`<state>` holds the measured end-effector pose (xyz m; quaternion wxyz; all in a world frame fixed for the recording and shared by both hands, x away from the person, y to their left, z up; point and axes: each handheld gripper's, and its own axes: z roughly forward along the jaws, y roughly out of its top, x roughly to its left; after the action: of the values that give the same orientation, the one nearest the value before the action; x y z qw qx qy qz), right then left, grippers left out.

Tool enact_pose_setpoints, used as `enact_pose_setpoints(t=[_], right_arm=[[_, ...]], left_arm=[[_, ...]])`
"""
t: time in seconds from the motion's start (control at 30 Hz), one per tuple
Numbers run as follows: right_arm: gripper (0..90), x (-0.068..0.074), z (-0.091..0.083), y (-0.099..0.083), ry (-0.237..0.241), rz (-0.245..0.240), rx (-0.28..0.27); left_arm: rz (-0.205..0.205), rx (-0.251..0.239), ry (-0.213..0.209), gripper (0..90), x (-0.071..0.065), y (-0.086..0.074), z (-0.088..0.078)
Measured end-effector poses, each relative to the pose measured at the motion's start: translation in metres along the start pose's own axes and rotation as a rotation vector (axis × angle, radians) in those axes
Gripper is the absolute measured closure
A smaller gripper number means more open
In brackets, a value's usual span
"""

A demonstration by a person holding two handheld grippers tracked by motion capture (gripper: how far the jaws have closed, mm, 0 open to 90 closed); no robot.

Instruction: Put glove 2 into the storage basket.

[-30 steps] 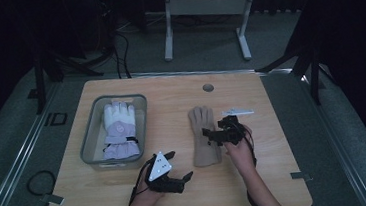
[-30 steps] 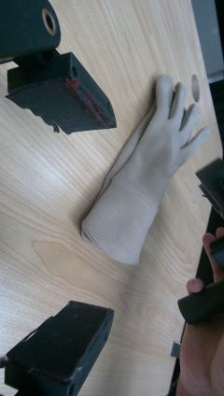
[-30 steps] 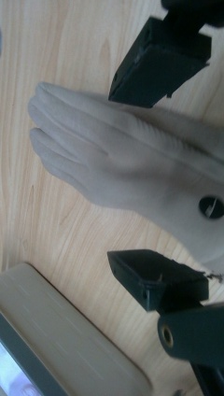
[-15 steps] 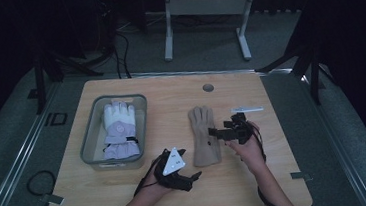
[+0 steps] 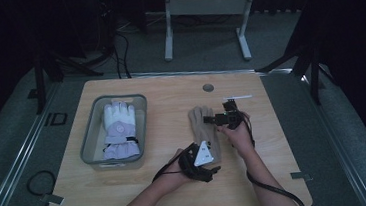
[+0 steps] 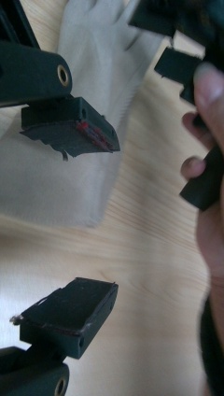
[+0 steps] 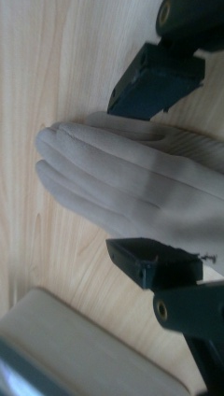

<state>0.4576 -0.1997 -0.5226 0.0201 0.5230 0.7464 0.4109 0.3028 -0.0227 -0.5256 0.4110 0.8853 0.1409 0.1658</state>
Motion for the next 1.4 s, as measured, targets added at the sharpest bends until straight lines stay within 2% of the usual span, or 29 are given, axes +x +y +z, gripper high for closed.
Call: enact_pose_setpoints(t=[0.03, 0.07, 0.1, 0.2, 0.3, 0.37, 0.53, 0.57, 0.67, 0.73, 0.77, 0.87, 0.9, 0.93, 0.97, 1.0, 1.27, 1.3, 1.37, 1.4], right_arm=[[27.9, 0.000, 0.008, 0.000, 0.004, 0.003, 0.026], [27.9, 0.000, 0.011, 0.000, -0.006, -0.001, 0.031], [27.9, 0.000, 0.015, -0.001, -0.014, -0.004, 0.043], [27.9, 0.001, 0.022, -0.002, -0.032, -0.008, 0.056], [28.4, 0.002, 0.024, -0.003, -0.041, -0.012, 0.065], [28.6, 0.002, 0.024, -0.003, -0.044, -0.017, 0.068], [37.2, 0.005, 0.025, -0.003, -0.070, -0.060, 0.091], [42.4, 0.006, 0.026, -0.004, -0.072, -0.083, 0.092], [51.9, 0.007, 0.026, -0.004, -0.064, -0.086, 0.094], [54.1, 0.007, 0.026, -0.004, -0.064, -0.084, 0.093], [58.2, 0.006, 0.026, -0.004, -0.060, -0.083, 0.088], [62.8, 0.005, 0.026, -0.004, -0.055, -0.072, 0.076], [64.4, 0.005, 0.025, -0.004, -0.055, -0.067, 0.070], [64.4, 0.005, 0.025, -0.004, -0.055, -0.067, 0.070], [66.6, 0.006, 0.024, -0.004, -0.056, -0.057, 0.056], [67.3, 0.006, 0.024, -0.004, -0.056, -0.060, 0.052], [69.8, 0.014, 0.017, 0.003, -0.052, -0.079, 0.046], [70.1, 0.016, 0.013, 0.005, -0.024, -0.069, 0.033], [70.1, 0.018, 0.012, 0.006, -0.017, -0.070, 0.031], [70.1, 0.023, 0.007, 0.011, 0.010, -0.075, 0.020]], left_arm=[[0.007, 0.033, 0.006, 26.0, 0.003, -0.001, 0.004], [0.007, 0.033, 0.006, 25.9, 0.003, -0.001, 0.004], [0.015, 0.061, 0.013, 26.0, 0.006, -0.003, 0.007], [0.000, 0.088, 0.008, 26.7, 0.012, -0.008, 0.009], [-0.011, 0.110, 0.004, 31.9, 0.015, -0.012, 0.012], [-0.006, 0.116, -0.001, 32.2, 0.015, -0.013, 0.013], [0.004, 0.144, 0.014, 36.7, 0.013, -0.013, 0.018], [0.007, 0.153, 0.024, 38.1, 0.012, -0.012, 0.020], [0.010, 0.161, 0.025, 41.1, 0.012, -0.012, 0.021], [0.009, 0.166, 0.032, 45.1, 0.013, -0.012, 0.023], [0.020, 0.171, 0.036, 48.1, 0.012, -0.012, 0.024], [0.029, 0.181, 0.043, 60.0, 0.013, -0.011, 0.024], [0.058, 0.192, 0.069, 66.9, 0.012, -0.009, 0.025], [0.058, 0.192, 0.069, 71.7, 0.012, -0.009, 0.025], [0.061, 0.188, 0.091, 75.7, 0.011, -0.009, 0.026], [0.061, 0.188, 0.091, 77.3, 0.011, -0.009, 0.026], [0.079, 0.190, 0.087, 81.9, 0.012, -0.001, 0.009], [0.074, 0.183, 0.086, 82.1, 0.013, 0.000, 0.003], [0.080, 0.177, 0.091, 82.1, 0.013, 0.002, -0.003], [0.074, 0.170, 0.092, 82.2, 0.014, 0.004, -0.010]])
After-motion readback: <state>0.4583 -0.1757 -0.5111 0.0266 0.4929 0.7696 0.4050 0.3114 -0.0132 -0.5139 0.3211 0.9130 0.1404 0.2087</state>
